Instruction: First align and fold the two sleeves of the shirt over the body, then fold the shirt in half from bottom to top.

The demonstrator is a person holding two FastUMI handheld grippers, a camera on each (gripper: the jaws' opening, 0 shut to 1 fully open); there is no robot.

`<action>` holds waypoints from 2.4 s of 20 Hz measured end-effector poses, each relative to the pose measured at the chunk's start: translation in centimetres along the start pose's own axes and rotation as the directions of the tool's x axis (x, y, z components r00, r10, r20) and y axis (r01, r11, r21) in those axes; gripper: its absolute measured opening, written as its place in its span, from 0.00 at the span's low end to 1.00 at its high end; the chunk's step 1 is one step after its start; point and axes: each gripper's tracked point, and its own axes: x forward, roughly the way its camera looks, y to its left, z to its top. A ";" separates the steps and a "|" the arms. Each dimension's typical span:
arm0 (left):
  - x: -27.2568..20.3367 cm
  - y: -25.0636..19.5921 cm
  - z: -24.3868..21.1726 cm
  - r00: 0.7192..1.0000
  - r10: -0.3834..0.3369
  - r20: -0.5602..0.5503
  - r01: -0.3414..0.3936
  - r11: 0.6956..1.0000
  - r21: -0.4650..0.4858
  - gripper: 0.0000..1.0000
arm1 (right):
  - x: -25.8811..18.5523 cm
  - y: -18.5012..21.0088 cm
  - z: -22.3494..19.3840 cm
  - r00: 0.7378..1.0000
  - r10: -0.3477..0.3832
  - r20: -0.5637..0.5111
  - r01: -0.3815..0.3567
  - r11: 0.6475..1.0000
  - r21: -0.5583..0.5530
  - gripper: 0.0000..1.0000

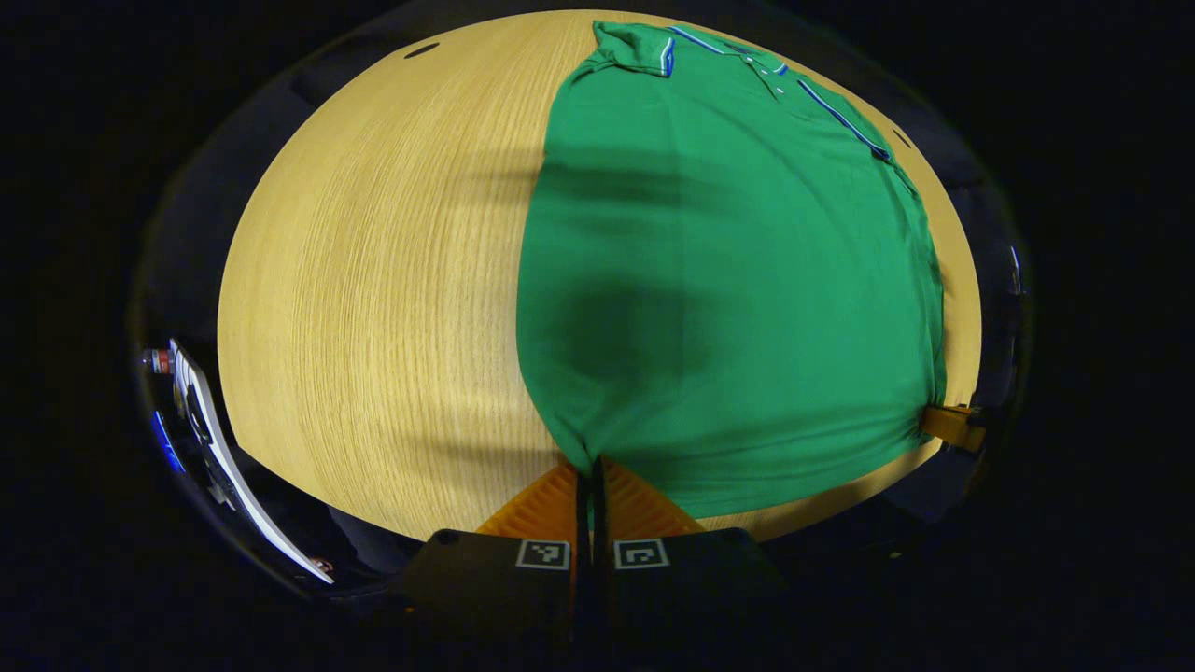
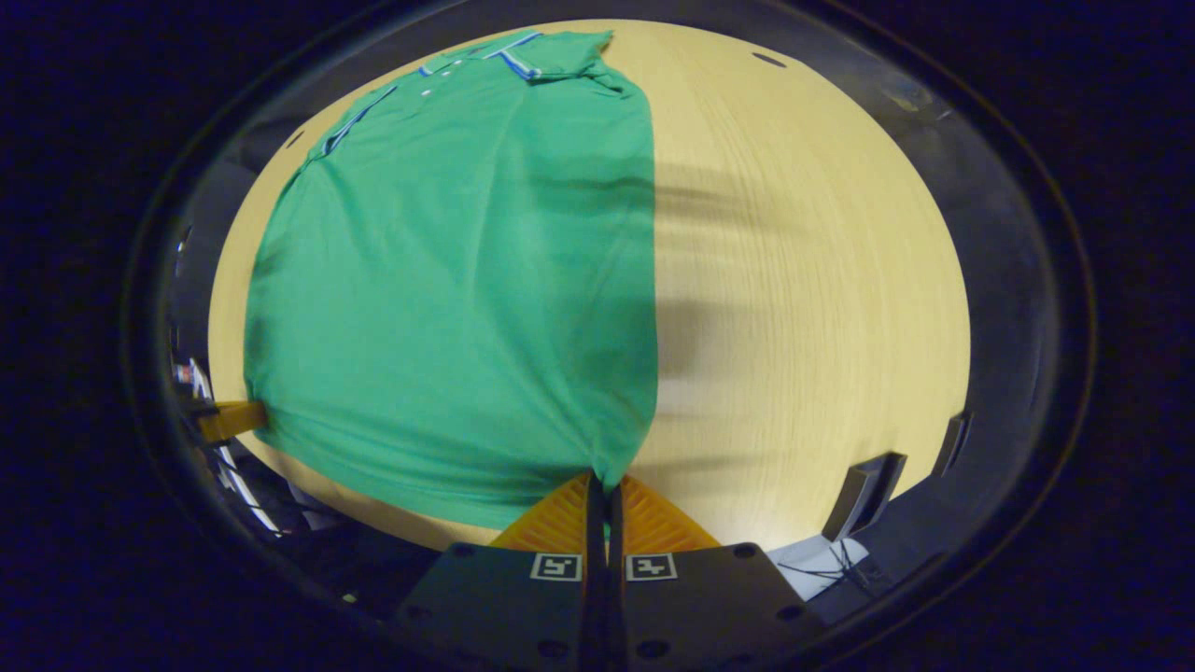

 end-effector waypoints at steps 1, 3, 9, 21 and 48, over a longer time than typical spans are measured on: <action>0.1 0.0 0.0 1.000 0.000 0.005 0.000 1.000 0.012 0.03 | 0.0 0.0 0.0 1.000 -0.004 0.005 0.004 1.000 0.005 0.02; 0.1 0.0 0.1 1.000 -0.003 0.006 0.003 1.000 0.008 0.03 | 0.1 0.0 0.1 1.000 -0.003 0.016 0.003 0.999 0.038 0.02; 0.0 0.1 -0.1 1.000 -0.007 0.013 0.006 0.999 0.044 0.03 | 0.0 -0.1 -0.1 0.998 0.048 -0.027 -0.047 0.998 0.046 0.02; -2.6 -0.1 -0.2 0.992 -0.091 0.089 0.093 0.995 -0.021 0.03 | -3.1 0.9 0.8 0.998 0.031 0.054 -0.030 0.999 -0.022 0.02; -17.7 1.1 25.1 0.819 -0.092 0.567 0.056 0.995 0.081 0.03 | -19.9 1.9 23.3 0.822 0.170 0.543 -0.232 0.971 0.048 0.02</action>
